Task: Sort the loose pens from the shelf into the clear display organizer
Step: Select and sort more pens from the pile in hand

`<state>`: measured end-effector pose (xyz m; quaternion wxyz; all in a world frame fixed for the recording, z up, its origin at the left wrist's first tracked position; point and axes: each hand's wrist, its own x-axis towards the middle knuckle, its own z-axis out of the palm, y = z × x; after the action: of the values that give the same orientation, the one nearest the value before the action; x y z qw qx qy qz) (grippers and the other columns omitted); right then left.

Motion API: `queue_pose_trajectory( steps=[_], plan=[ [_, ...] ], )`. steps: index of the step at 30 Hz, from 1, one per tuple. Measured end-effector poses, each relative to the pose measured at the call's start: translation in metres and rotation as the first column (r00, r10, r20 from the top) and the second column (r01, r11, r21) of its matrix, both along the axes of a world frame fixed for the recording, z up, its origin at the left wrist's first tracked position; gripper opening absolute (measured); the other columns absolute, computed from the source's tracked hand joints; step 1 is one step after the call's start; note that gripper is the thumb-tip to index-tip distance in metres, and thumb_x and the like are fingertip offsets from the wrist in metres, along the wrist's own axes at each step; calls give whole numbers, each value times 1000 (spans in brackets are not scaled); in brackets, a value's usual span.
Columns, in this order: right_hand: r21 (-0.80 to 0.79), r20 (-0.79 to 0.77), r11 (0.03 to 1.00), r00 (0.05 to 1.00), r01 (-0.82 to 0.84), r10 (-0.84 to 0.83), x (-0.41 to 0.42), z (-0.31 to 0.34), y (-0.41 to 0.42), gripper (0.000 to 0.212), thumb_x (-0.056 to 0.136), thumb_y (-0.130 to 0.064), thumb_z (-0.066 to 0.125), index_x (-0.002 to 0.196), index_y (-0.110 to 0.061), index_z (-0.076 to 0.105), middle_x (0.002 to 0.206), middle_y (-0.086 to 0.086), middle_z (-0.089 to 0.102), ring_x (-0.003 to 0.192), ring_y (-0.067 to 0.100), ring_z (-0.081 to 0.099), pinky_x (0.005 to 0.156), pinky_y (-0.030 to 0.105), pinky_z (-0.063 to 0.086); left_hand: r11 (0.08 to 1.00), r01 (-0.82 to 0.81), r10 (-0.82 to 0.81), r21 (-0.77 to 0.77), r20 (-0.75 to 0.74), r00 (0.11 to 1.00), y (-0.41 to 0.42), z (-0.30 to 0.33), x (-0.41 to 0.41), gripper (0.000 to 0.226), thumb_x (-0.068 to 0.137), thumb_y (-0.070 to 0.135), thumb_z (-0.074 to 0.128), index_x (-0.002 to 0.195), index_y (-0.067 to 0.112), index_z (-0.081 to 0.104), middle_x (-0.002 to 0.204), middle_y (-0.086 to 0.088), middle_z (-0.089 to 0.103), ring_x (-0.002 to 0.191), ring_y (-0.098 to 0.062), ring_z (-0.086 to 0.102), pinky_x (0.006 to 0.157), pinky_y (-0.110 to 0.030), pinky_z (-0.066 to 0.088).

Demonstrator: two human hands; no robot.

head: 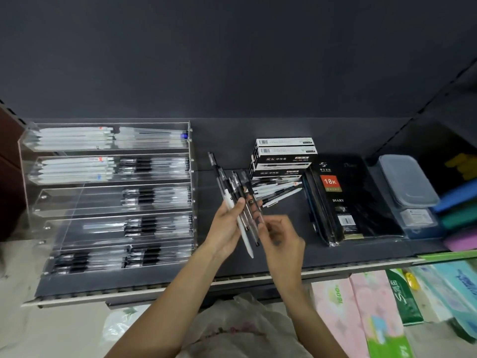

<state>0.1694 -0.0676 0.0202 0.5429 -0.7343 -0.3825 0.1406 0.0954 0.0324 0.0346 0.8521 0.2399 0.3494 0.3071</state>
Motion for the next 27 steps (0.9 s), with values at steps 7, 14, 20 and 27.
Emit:
queue_pose_trajectory(
  steps=[7,14,20,27],
  plan=[
    [-134,208,988,973,-74,101,11,-14,-11,15,83,-15,69,89,-22,58,80,-13,65,68,4,62,58,32,53,1000,-20,20,-1,-17,1000,-4,-8,17,34,100,9,40,131,-6,43,99,-8,71,81,-15,70,70,-26,57],
    [-107,222,979,956,-174,194,55,8,5,11,87,-28,64,96,-22,66,97,-8,59,80,2,60,68,25,51,986,24,9,163,-201,980,-13,-17,33,18,100,8,40,106,3,57,71,3,68,68,-14,54,55,-20,50],
    [-302,55,911,949,-280,310,108,30,80,32,90,-39,58,116,-20,64,120,0,57,115,17,48,102,32,36,926,214,-111,312,-316,942,-34,-20,44,20,101,8,40,106,17,56,82,2,66,64,-7,55,66,-23,50],
    [-57,-375,955,893,-291,250,124,50,95,22,94,-23,56,99,-5,67,84,-5,62,72,1,56,67,10,42,918,262,-130,296,-400,907,-48,-24,53,16,100,7,41,105,6,56,85,-1,66,60,-2,57,62,-18,50]
  ],
)
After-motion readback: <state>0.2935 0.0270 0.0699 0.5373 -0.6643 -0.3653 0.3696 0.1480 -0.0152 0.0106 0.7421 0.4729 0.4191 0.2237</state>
